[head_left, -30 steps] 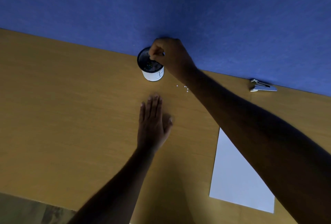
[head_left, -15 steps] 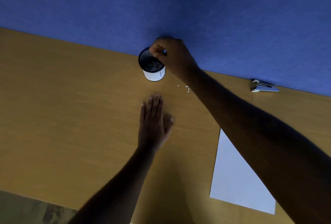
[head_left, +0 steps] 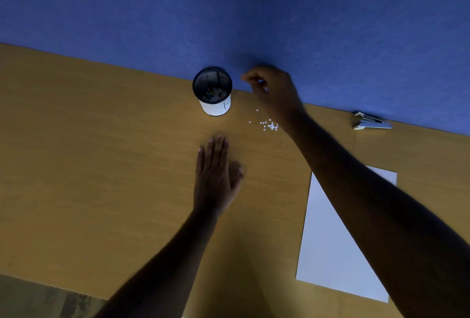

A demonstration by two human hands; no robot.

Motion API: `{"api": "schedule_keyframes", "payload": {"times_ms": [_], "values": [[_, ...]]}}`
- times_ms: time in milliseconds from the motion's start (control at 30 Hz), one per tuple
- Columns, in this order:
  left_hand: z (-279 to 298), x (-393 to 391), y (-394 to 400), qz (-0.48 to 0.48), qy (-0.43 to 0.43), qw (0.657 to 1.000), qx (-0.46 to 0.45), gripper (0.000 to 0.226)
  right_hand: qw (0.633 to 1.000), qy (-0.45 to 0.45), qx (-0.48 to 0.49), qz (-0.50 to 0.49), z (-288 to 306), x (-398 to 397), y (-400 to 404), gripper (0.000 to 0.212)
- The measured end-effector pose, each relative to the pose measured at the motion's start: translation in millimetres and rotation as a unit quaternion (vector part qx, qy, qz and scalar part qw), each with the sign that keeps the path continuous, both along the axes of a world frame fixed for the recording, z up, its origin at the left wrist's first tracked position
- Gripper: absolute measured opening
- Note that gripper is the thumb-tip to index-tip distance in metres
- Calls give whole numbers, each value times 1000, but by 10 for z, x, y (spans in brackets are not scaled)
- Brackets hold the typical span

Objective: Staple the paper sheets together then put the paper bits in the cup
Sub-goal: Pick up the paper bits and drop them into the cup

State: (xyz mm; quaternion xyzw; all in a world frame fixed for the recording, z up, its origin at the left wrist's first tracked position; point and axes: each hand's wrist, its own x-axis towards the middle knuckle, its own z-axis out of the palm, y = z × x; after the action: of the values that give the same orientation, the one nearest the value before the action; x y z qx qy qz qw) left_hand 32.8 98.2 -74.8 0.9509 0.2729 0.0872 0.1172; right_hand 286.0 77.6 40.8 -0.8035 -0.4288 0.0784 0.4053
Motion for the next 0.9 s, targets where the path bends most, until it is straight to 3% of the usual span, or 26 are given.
{"api": "schedule_keyframes", "payload": {"times_ms": [133, 267, 567, 700, 900], "values": [[23, 6, -10, 1, 12, 1000, -8, 78, 986, -50, -154, 33, -338, 13, -437, 36], [36, -2, -7, 1, 11, 1000, -2, 78, 969, -44, -234, 65, -607, -81, -613, 57], [33, -11, 4, 0, 13, 1000, 4, 78, 951, -149, -222, 154, -705, -130, -772, 39], [35, -3, 0, -1, 22, 1000, -1, 78, 948, -149, -225, 167, -729, -71, -1083, 36], [22, -11, 6, -1, 17, 1000, -4, 79, 967, -99, -233, 17, -651, 70, -1249, 37]]}}
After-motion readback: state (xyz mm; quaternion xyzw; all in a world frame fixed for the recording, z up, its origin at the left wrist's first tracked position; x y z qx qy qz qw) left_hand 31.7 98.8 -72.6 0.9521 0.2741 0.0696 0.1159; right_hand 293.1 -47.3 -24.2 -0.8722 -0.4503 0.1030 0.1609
